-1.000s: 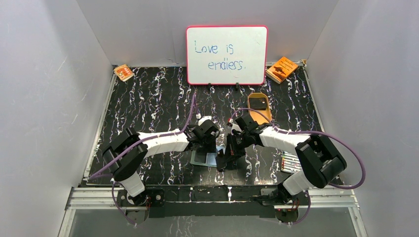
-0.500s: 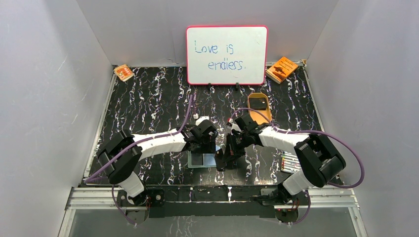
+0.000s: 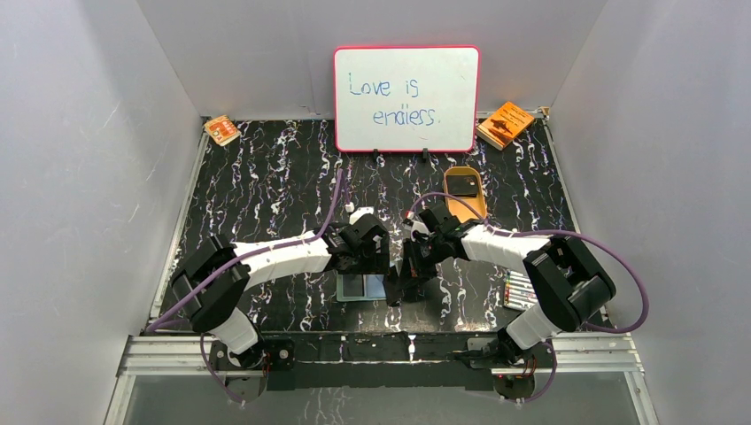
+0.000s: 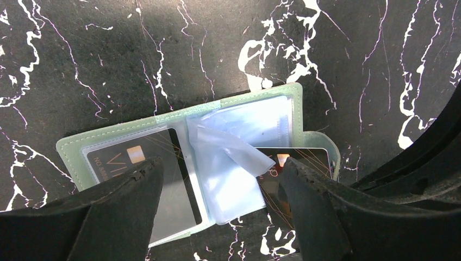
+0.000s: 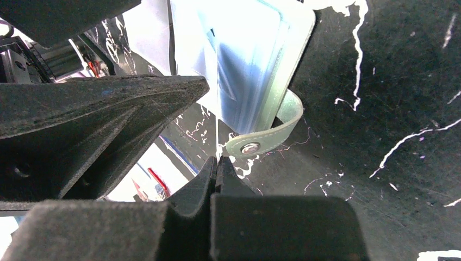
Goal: Put the credit cards into the card holder
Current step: Turn over the card slot in the card holder.
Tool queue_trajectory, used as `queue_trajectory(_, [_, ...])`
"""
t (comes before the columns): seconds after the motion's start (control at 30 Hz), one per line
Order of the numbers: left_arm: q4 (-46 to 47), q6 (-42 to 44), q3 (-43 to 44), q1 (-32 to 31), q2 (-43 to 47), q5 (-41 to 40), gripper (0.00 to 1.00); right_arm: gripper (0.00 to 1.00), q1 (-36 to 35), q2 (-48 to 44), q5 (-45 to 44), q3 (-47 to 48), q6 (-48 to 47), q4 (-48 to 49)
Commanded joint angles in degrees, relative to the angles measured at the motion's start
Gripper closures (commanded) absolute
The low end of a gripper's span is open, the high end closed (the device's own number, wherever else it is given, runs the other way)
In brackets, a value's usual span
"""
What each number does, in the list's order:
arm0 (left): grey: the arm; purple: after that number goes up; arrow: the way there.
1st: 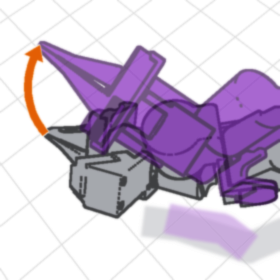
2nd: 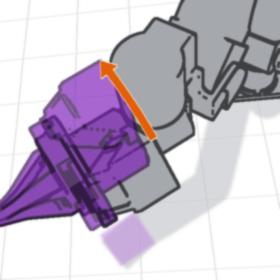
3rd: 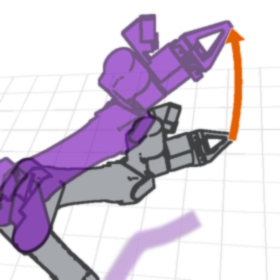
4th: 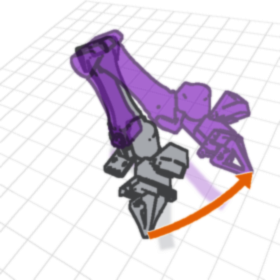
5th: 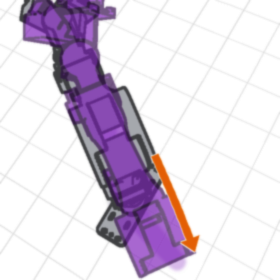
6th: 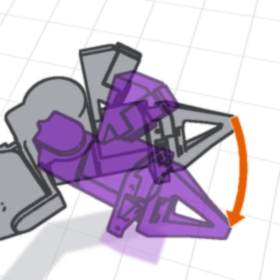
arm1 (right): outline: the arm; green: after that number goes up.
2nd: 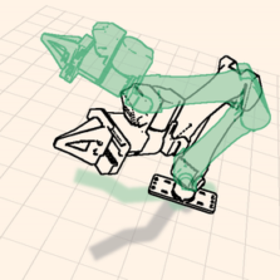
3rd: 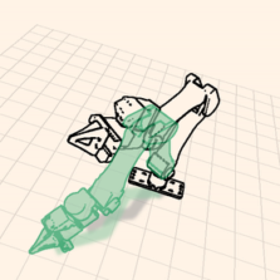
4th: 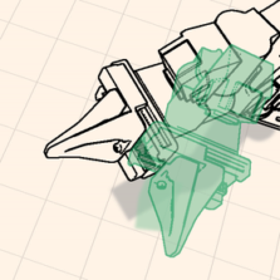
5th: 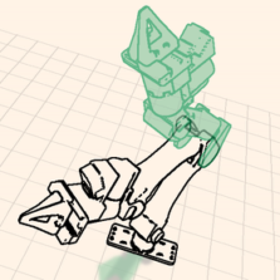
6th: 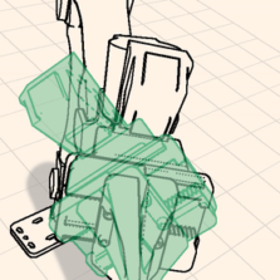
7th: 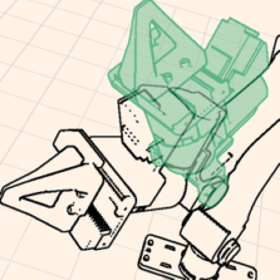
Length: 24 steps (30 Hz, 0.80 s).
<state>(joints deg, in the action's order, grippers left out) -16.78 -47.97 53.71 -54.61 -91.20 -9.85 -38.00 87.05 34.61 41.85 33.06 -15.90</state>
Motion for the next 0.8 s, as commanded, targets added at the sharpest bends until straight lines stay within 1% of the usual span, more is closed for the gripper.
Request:
queue_trajectory(0.0, [-1.31, 0.60, 1.51, -0.32, 1.55, -1.29, 0.22, 1.00, -0.40, -1.05, 1.65, 1.58, -0.71, 2.46])
queue_trajectory(0.13, [-1.56, 0.42, 1.82, -0.32, 0.76, -1.99, 0.25, 1.00, -0.59, -1.64, 2.19, 1.27, -0.78, 3.10])
queue_trajectory(0.5, [-2.65, 0.68, 2.27, -0.32, -1.36, -3.57, 0.46, 1.00, -0.85, -2.73, 2.98, 0.71, -0.80, 4.01])
queue_trajectory(0.77, [-2.61, 0.93, 2.09, -0.32, -1.37, -3.87, 0.57, 1.00, -1.41, -2.67, 5.32, 0.51, -1.23, 5.14])
